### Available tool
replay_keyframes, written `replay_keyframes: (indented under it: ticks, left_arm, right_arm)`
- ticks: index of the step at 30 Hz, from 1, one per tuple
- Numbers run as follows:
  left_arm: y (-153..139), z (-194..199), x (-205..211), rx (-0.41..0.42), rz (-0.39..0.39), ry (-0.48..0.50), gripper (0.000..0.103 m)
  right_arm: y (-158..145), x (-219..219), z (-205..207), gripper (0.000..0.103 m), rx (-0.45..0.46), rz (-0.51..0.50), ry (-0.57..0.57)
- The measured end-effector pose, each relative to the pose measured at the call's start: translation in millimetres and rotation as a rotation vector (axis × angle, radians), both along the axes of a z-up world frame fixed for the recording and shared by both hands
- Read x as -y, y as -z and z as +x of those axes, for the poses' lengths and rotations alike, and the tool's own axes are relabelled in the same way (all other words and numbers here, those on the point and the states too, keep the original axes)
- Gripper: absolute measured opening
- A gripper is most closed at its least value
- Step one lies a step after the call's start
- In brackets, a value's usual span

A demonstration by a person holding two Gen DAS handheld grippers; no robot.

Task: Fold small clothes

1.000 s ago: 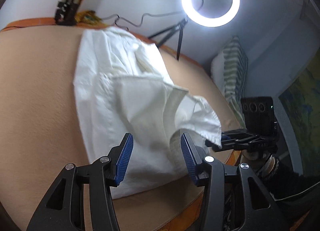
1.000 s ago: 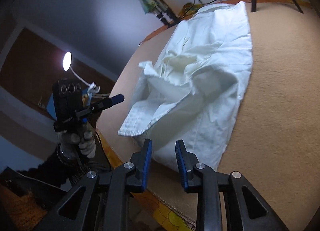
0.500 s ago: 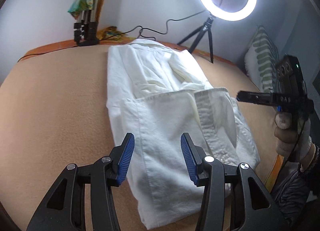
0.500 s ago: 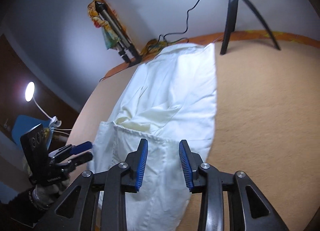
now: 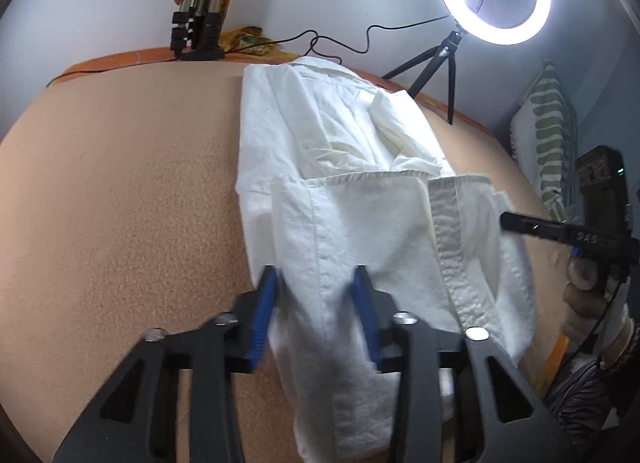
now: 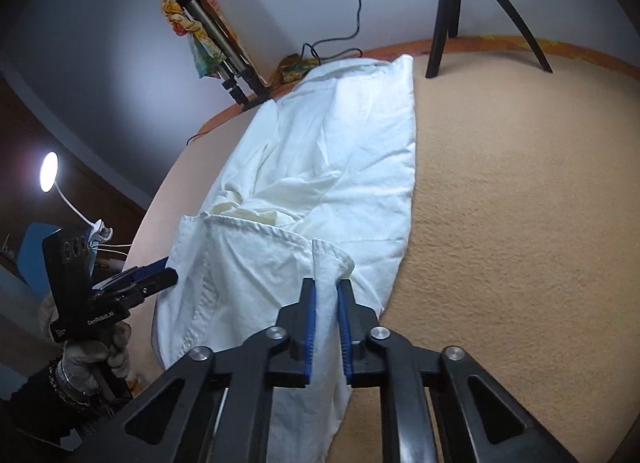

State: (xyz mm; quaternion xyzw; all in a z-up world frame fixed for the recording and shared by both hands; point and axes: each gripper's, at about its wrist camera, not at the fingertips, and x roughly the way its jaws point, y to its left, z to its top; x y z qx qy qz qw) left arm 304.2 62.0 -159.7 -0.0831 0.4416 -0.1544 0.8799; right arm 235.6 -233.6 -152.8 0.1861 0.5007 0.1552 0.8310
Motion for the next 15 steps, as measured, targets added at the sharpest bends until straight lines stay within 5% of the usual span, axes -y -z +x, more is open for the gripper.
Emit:
replay_keyframes:
  ticks: [4,9,15]
  left_arm:
    - [-1,-4,-6,0.024,0.042,-0.023,0.031]
    - [-22,-16,-6,0.118,0.075,-0.039,0.031]
    - [-33,-16,13,0.151,0.037,0.052,0.031]
  right_arm:
    - [3,-8,3,0.005,0.018,-0.156,0.004]
    - [-11,-3,-3,0.019,0.063,-0.229,0.061]
    - [-25,-28,-12,0.022,0.158,-0.178,-0.026]
